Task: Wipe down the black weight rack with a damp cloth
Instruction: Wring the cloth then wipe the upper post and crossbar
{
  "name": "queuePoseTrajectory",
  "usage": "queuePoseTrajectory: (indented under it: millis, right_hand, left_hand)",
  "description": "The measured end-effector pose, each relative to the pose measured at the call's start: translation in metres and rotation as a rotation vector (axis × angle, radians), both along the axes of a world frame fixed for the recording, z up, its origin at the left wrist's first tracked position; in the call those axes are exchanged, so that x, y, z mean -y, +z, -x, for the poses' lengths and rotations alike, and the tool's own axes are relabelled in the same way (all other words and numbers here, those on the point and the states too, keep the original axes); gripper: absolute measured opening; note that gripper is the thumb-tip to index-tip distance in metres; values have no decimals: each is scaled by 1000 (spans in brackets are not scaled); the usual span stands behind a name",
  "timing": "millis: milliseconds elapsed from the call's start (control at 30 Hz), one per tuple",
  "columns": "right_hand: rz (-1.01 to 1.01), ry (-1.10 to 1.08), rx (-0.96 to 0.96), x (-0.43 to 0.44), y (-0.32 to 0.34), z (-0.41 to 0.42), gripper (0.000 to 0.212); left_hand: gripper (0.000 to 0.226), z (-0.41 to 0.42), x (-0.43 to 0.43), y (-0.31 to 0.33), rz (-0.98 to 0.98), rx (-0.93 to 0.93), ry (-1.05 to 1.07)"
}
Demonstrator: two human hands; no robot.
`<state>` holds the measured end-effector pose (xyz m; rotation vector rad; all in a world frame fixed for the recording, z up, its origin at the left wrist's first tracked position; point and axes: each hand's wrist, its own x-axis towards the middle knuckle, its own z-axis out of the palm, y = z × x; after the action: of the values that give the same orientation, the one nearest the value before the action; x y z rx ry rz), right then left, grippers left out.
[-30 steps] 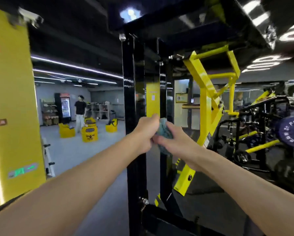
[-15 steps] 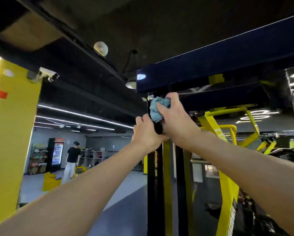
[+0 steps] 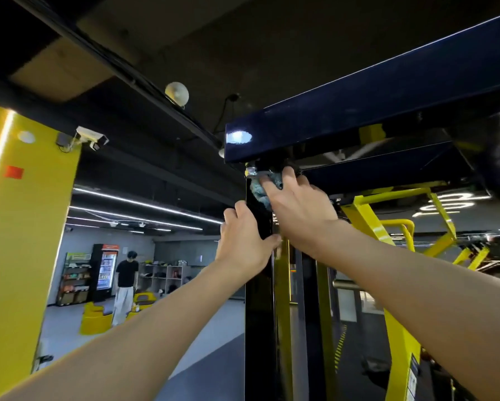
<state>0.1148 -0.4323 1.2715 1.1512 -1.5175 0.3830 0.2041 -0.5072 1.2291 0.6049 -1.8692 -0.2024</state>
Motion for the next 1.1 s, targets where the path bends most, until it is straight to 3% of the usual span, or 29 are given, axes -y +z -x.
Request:
queuePoseTrajectory:
  millis: [67, 167, 267, 367, 500, 600, 700, 767, 833, 900, 1100]
  right_hand:
    - [34, 118, 122, -3, 0, 11, 72]
    - [211, 519, 531, -2, 9, 29, 52]
    - [218, 813, 774, 12, 31, 38, 51]
    - [175, 866, 735, 42, 60, 34, 48]
    - [225, 778, 739, 67, 75, 30, 40]
    - [255, 932, 653, 53, 40, 31, 32]
    - [49, 1015, 644, 26, -3, 42, 44]
    - [22, 1009, 804, 20, -14, 55, 32]
    - [97, 1049, 1199, 19, -10, 65, 20]
    - [40, 1171, 1512, 21, -2, 64, 22]
    - [-95, 1491, 1758, 38, 21, 49, 41]
  left_hand:
    - [84, -4, -6, 3, 33, 33, 44]
    - [75, -3, -17, 11, 52, 77, 101]
    - [62, 2, -24, 14, 78, 117, 179]
    - [56, 4, -25, 13, 89, 143, 227]
    - [54, 7, -24, 15, 87, 145, 242]
    - [54, 7, -25, 14, 86, 141, 257]
    - [53, 7, -29, 13, 60, 114, 248]
    - [53, 8, -33, 9, 71, 100, 243]
    - [55, 11, -36, 4, 114, 122, 267]
    - [57, 14, -37, 0, 143, 146, 294]
    - [58, 14, -32, 3, 112, 152, 272]
